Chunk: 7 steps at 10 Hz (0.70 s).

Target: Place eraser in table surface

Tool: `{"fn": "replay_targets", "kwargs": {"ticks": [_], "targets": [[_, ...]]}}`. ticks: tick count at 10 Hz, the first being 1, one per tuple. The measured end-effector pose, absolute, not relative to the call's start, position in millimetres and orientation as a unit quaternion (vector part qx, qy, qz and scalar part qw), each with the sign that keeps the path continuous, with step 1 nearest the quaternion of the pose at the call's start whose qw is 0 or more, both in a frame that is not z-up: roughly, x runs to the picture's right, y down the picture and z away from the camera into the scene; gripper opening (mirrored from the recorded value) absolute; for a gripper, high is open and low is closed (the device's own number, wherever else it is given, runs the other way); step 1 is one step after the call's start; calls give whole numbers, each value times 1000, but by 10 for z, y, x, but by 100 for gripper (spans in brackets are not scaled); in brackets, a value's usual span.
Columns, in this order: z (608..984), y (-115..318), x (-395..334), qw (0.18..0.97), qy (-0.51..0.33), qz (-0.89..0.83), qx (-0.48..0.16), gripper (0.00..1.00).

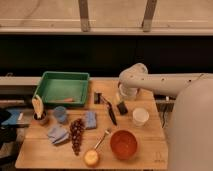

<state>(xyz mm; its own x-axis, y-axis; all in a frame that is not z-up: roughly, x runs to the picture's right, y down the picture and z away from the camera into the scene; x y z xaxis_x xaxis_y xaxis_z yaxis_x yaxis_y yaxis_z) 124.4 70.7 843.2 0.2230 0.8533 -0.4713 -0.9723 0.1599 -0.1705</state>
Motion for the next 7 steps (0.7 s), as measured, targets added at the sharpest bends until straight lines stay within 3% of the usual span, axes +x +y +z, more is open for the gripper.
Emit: {"fn": "replay_targets", "kwargs": {"ticks": [7], "targets": [[9060,976,1349,718,144,619,-285,66]]}}
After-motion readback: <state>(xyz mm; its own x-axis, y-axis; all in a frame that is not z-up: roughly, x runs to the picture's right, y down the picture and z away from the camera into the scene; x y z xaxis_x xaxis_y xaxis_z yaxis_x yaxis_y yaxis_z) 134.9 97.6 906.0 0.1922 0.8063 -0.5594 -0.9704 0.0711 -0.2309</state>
